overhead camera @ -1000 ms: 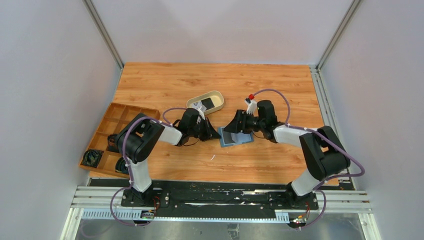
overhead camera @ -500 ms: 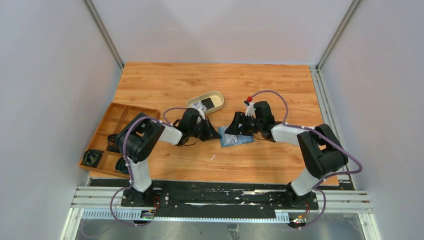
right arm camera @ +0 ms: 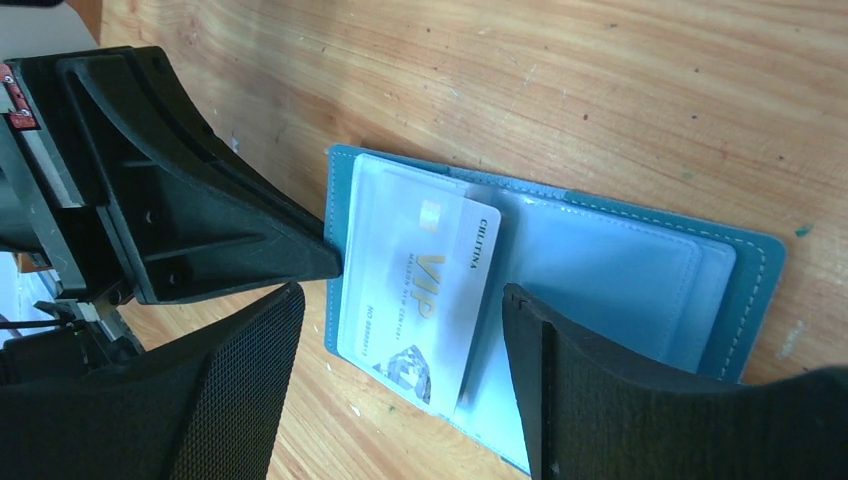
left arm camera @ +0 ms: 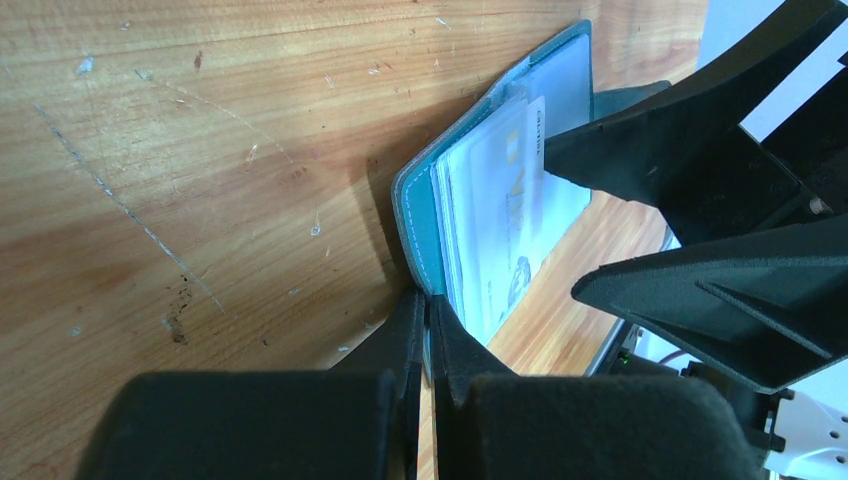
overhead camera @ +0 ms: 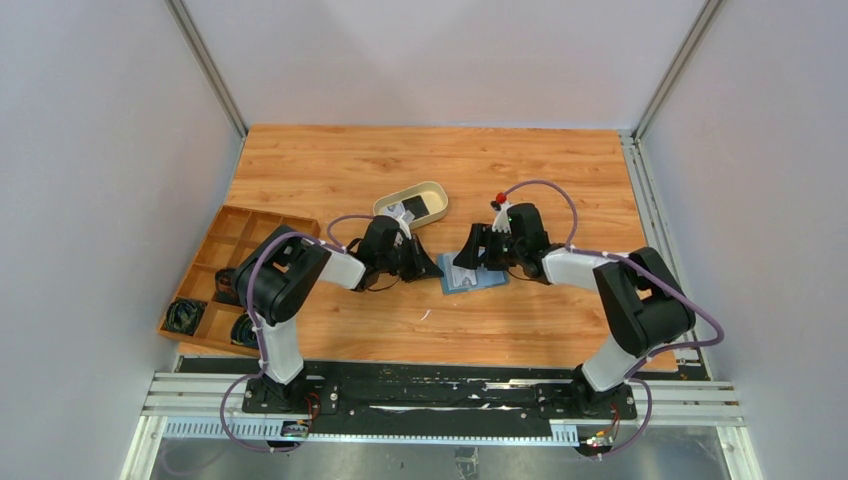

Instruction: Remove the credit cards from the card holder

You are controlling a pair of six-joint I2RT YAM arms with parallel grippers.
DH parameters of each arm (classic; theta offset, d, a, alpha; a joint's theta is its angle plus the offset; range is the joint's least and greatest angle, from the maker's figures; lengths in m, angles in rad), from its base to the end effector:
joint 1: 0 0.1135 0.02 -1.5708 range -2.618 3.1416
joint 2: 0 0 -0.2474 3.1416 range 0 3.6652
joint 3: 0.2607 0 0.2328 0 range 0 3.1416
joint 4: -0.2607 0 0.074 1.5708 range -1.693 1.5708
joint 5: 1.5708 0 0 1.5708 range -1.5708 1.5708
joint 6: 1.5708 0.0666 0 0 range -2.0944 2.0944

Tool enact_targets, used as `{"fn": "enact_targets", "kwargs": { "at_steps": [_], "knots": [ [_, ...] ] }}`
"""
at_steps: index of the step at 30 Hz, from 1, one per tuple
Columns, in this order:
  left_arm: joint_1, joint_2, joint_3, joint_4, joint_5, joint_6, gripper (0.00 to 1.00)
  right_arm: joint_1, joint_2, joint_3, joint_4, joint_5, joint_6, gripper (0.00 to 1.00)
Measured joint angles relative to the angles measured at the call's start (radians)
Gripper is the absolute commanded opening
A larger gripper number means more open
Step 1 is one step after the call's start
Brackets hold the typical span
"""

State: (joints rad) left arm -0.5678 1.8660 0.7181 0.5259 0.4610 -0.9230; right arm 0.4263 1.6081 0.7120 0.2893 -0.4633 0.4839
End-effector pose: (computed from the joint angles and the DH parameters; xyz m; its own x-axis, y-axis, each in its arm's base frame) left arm 0.2771 -0.2119 0.0918 -0.9235 -0.2580 -0.2837 0.0829 0.5882 -0.8045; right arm 0.2848 0.1620 0.1464 -0.7872 0.0996 -0.6086 -0.3818 0.6963 0.6078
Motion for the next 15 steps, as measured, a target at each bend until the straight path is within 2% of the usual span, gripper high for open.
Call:
{"fn": "enact_targets", "kwargs": {
  "at_steps": [10, 15],
  "knots": [
    [0.000, 0.002, 0.002, 0.000, 0.002, 0.000, 0.00, -0.034, 0.034, -0.087, 0.209, -0.135, 0.102, 0.74],
    [0.000, 0.002, 0.004, -0.001, 0.003, 0.000, 0.00, -0.074, 0.048, -0.167, 0.364, -0.217, 0.186, 0.73]
  ]
}}
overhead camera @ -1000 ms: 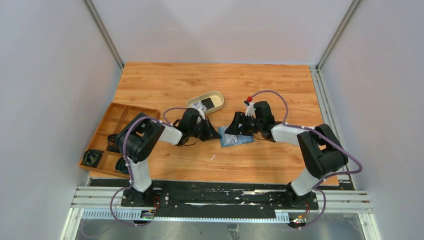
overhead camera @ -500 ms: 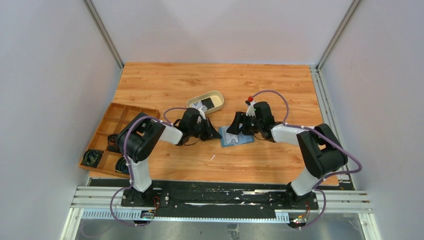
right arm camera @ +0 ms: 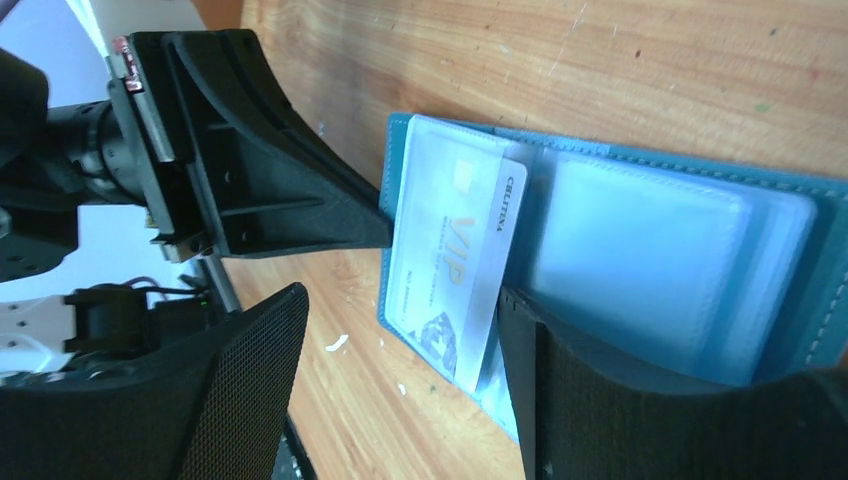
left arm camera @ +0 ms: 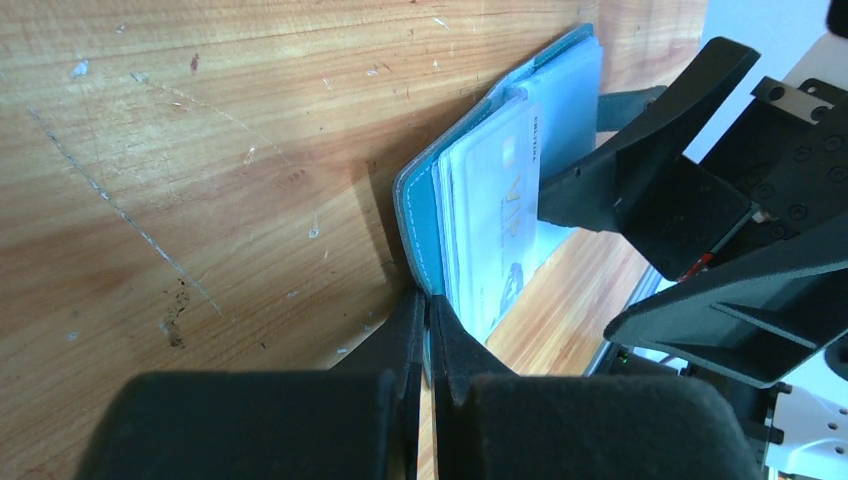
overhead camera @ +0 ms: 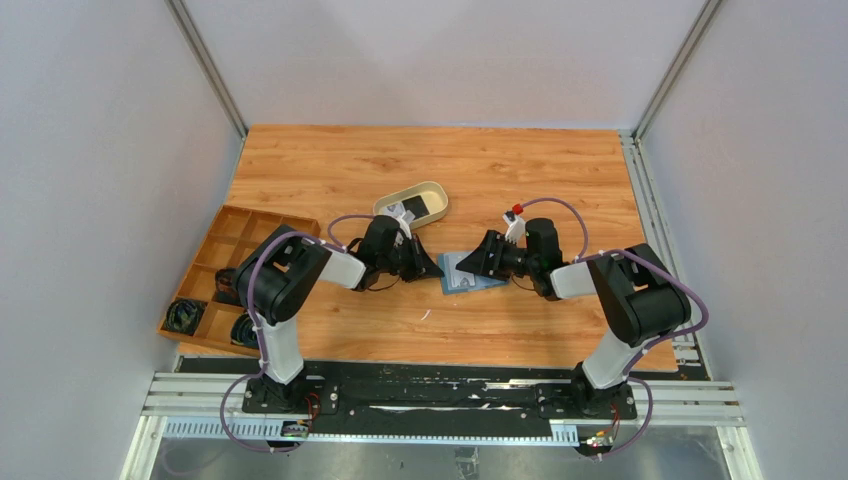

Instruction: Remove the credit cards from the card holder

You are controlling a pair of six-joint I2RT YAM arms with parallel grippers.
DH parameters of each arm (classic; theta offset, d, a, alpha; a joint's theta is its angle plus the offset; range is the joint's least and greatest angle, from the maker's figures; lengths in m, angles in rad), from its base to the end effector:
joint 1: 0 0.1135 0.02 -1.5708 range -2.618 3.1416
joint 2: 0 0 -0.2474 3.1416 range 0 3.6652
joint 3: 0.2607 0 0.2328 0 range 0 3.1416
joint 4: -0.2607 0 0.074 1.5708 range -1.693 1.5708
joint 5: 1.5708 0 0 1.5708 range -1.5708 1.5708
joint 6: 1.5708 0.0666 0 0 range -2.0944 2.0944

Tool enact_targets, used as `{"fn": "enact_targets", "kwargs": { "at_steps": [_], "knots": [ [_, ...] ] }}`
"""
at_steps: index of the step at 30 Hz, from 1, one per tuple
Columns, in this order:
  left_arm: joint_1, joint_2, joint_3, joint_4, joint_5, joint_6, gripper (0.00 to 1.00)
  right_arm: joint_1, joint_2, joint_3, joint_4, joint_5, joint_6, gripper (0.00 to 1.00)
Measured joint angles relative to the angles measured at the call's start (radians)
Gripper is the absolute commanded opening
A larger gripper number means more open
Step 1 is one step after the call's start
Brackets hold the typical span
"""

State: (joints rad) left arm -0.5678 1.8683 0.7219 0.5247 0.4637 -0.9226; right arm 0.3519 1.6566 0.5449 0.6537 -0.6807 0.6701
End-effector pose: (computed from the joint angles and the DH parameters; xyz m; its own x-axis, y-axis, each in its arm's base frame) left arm 0.2777 -0.2125 0.0920 -0.9242 -0.2561 -0.2831 0.0840 0.5869 -0.8053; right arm 0.2742 0.1453 0.1293 -0.8208 0.2128 -0.5302 -0.3675 0.5139 0.7752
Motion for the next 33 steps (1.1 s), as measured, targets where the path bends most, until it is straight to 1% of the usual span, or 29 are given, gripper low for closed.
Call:
{"fn": "enact_targets", "kwargs": {
  "at_steps": [7, 12, 17, 27, 33],
  "knots": [
    [0.000, 0.001, 0.004, -0.005, 0.002, 0.004, 0.00, -0.032, 0.083, -0.063, 0.247, -0.103, 0.128, 0.69],
    [0.000, 0.001, 0.007, -0.012, 0.004, 0.008, 0.00, -0.038, 0.149, -0.071, 0.385, -0.145, 0.209, 0.68],
    [0.000, 0.002, 0.008, -0.012, 0.004, 0.009, 0.00, -0.038, 0.168, -0.066, 0.413, -0.162, 0.240, 0.68],
    [0.002, 0.003, 0.010, -0.014, 0.008, 0.010, 0.00, -0.022, 0.215, -0.007, 0.399, -0.190, 0.251, 0.68],
    [0.003, 0.004, 0.011, -0.017, 0.010, 0.010, 0.00, 0.010, 0.234, 0.036, 0.383, -0.188, 0.261, 0.68]
  ]
}}
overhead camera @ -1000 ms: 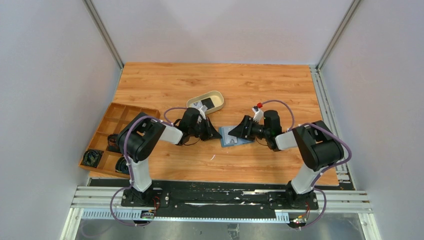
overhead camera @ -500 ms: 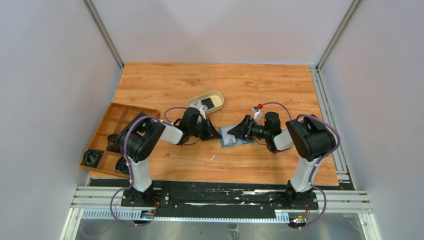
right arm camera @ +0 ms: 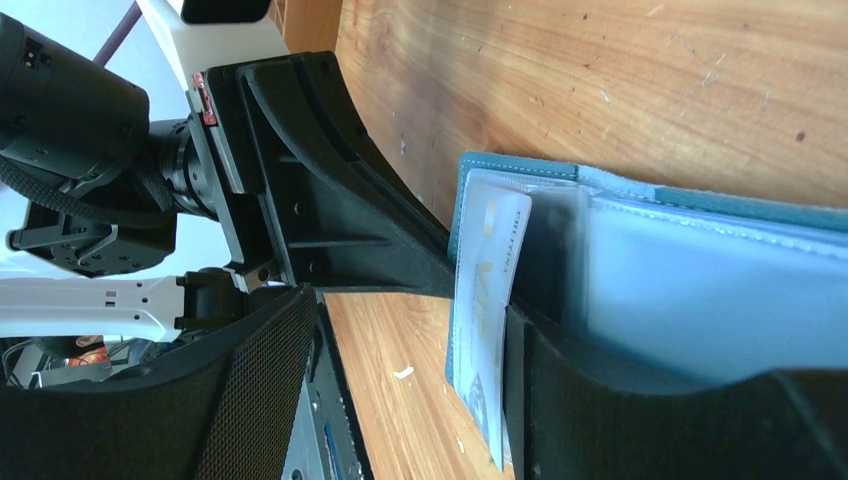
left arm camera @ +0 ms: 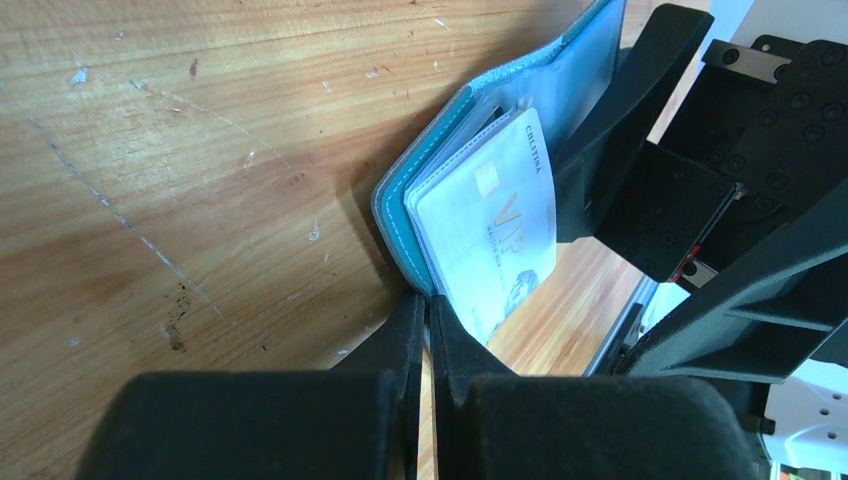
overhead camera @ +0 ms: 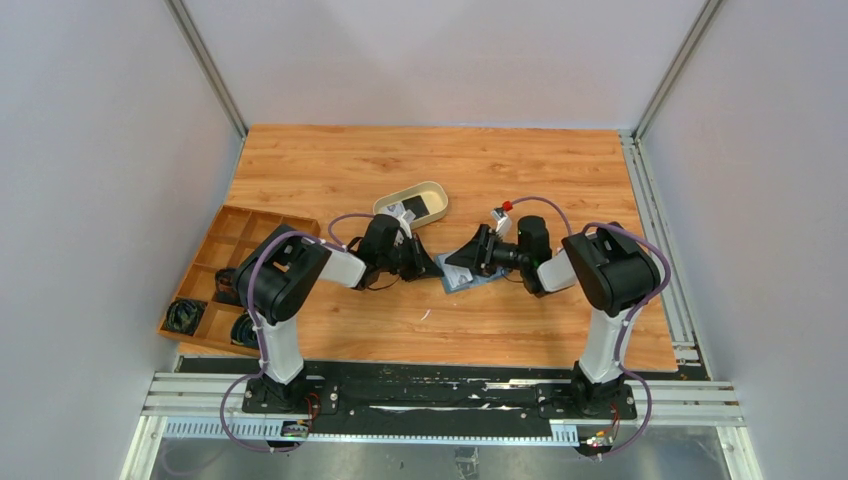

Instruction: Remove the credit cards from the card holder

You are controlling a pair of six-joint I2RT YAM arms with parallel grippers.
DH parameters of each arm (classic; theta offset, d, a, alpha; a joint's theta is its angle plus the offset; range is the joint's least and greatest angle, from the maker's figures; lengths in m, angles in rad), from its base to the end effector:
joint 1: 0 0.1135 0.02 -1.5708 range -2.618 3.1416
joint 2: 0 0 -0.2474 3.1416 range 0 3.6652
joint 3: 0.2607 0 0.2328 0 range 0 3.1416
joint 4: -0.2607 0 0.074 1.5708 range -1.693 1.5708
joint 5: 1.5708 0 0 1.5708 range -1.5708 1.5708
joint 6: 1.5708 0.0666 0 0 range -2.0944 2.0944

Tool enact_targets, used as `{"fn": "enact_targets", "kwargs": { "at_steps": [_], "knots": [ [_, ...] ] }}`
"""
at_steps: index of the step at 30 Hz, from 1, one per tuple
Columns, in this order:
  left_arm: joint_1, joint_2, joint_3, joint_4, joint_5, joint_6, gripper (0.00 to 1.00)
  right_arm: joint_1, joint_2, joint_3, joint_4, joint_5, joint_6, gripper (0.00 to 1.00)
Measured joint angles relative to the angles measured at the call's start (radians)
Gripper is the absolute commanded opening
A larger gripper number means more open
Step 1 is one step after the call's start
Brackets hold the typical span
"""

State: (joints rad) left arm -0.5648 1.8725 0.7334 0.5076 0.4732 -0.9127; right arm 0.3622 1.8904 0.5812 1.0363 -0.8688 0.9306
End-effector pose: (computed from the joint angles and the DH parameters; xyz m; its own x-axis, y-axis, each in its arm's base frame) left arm 0.2791 -0.2128 0.0919 -0.9278 -0.2458 -0.2808 0.0869 0.5894 -0.8031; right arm 0.2873 0.1633 0.1151 -0.8855 0.2183 -0.4102 -0.3453 0.2817 0.8952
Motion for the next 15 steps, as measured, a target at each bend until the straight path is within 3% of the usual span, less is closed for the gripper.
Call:
{"fn": "enact_targets", "kwargs": {
  "at_steps": [15],
  "knots": [
    [0.000, 0.001, 0.000, 0.002, 0.000, 0.000, 0.00, -0.021, -0.011, 0.033, -0.119, -0.050, -0.015, 0.64]
  ]
}}
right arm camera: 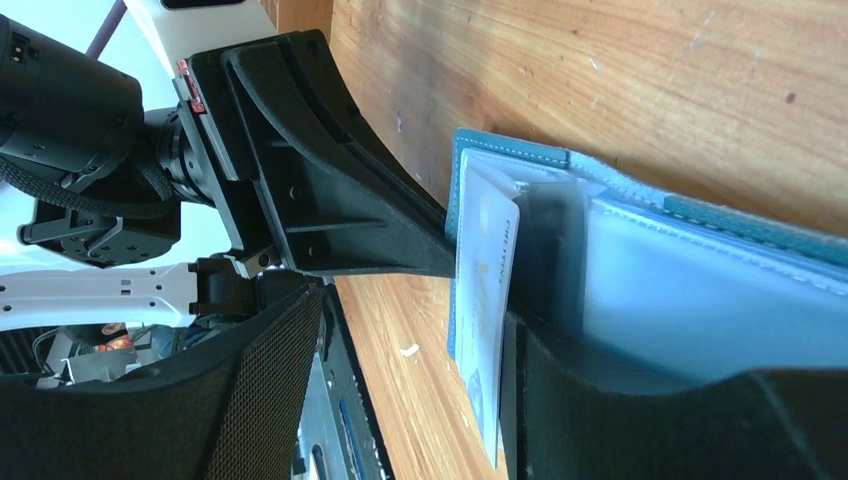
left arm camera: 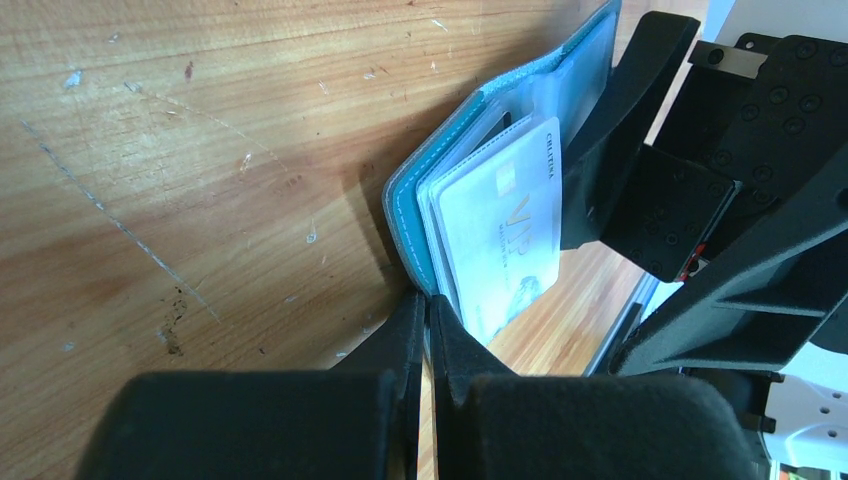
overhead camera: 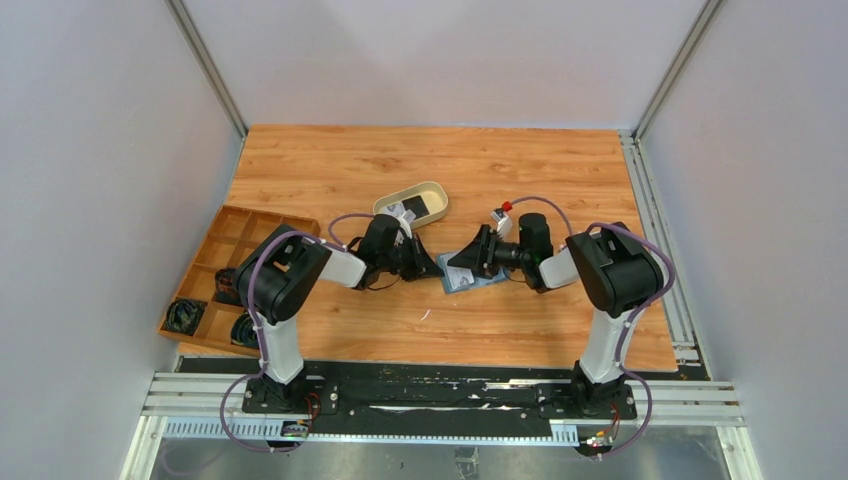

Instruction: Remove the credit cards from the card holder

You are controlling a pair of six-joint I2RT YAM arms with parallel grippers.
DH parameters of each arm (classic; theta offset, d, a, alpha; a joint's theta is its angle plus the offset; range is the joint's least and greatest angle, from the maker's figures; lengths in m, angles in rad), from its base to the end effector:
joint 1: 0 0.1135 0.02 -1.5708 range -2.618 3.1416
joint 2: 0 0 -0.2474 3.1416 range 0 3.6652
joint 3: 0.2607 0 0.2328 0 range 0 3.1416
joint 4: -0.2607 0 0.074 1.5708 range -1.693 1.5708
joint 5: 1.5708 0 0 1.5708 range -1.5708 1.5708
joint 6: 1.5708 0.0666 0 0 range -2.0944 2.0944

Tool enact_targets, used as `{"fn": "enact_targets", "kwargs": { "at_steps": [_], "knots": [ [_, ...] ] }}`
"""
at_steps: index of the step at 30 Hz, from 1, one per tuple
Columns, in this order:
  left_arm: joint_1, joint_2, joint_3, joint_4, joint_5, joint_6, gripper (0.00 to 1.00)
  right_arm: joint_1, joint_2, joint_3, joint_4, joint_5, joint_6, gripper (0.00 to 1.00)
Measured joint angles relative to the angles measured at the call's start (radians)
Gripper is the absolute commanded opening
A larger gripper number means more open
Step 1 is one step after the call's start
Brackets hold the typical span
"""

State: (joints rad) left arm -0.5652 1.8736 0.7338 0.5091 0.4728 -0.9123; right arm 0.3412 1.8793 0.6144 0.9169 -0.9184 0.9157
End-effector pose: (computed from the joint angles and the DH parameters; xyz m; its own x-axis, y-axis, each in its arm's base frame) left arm 0.2793 -0.2130 0.0917 -0.9275 -0.2456 -0.2818 0.0880 0.5893 -0.8031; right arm 0.2911 0.1595 0.1138 -0.9151 0.1859 -0.3578 -0.2978 0.2867 0.9105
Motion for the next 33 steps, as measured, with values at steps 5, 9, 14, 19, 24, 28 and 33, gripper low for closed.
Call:
{"fn": "enact_targets", "kwargs": {
  "at_steps": [5, 9, 14, 19, 24, 28, 33],
  "knots": [
    [0.000, 0.001, 0.000, 0.002, 0.002, 0.000, 0.00, -0.016, -0.004, 0.000, -0.033, -0.021, -0.019, 0.60],
    [0.000, 0.001, 0.000, 0.003, 0.002, 0.000, 0.00, -0.028, -0.004, -0.003, -0.050, -0.033, -0.027, 0.59],
    [0.000, 0.002, 0.000, 0.003, 0.002, 0.000, 0.00, -0.051, -0.005, -0.018, -0.050, -0.055, -0.036, 0.57],
    [0.000, 0.002, 0.000, 0.003, 0.003, 0.000, 0.00, -0.088, -0.005, -0.031, -0.053, -0.076, -0.045, 0.53],
    [0.000, 0.003, 0.000, 0.004, 0.003, 0.000, 0.00, -0.111, -0.005, -0.035, -0.066, -0.079, -0.051, 0.47],
    [0.000, 0.005, 0.000, 0.010, 0.006, 0.000, 0.00, -0.126, -0.005, -0.037, -0.076, -0.079, -0.060, 0.40],
    [0.000, 0.010, 0.002, 0.015, 0.011, 0.000, 0.00, -0.159, -0.004, -0.048, -0.094, -0.084, -0.081, 0.23]
  ]
}}
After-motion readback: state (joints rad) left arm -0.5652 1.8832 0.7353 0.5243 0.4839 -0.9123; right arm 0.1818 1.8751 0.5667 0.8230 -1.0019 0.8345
